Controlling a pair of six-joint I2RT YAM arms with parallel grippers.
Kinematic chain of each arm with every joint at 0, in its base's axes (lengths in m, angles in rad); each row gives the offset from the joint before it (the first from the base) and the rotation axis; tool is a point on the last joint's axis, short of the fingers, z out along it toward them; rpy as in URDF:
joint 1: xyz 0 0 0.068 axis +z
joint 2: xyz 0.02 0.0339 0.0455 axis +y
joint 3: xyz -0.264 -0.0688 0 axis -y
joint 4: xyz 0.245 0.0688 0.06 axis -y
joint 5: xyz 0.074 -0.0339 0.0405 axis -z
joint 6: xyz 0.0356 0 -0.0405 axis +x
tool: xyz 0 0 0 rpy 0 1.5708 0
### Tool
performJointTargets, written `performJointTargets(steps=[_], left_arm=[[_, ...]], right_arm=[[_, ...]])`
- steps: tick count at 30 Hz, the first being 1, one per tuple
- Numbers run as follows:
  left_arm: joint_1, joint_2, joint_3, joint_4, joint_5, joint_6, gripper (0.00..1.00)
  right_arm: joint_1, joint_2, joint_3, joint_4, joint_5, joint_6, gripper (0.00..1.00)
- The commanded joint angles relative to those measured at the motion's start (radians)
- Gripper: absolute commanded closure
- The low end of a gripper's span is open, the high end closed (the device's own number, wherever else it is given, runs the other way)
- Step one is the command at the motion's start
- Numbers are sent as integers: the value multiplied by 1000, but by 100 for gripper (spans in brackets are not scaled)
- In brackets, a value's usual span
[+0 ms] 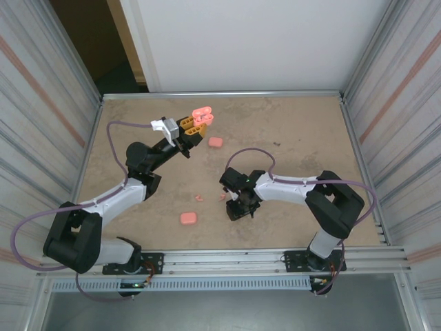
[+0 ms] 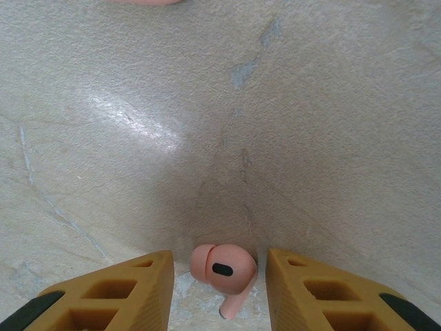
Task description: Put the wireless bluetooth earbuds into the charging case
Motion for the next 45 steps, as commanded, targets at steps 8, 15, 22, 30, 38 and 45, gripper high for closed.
performJointTargets(steps=[8, 15, 22, 30, 38, 45], left_arm=[[-5, -33, -5, 16, -2, 23, 100], [-5, -33, -6, 16, -2, 23, 100], [-5, -31, -5, 20, -1, 20, 100], [-5, -28, -3, 35, 3, 10, 100], [-5, -16, -1, 52, 8, 0, 100], [-5, 1, 5, 77, 13, -22, 100]], right_arm=[[-5, 27, 28, 4, 4, -15, 69], [-6, -1, 24, 4, 30, -14, 71], [-7, -50, 20, 5, 82, -18, 73], [-17, -153, 24, 28, 150, -33, 73], [-64, -282, 58, 77, 173, -71, 73], [-124, -381, 123, 146, 177, -139, 74]])
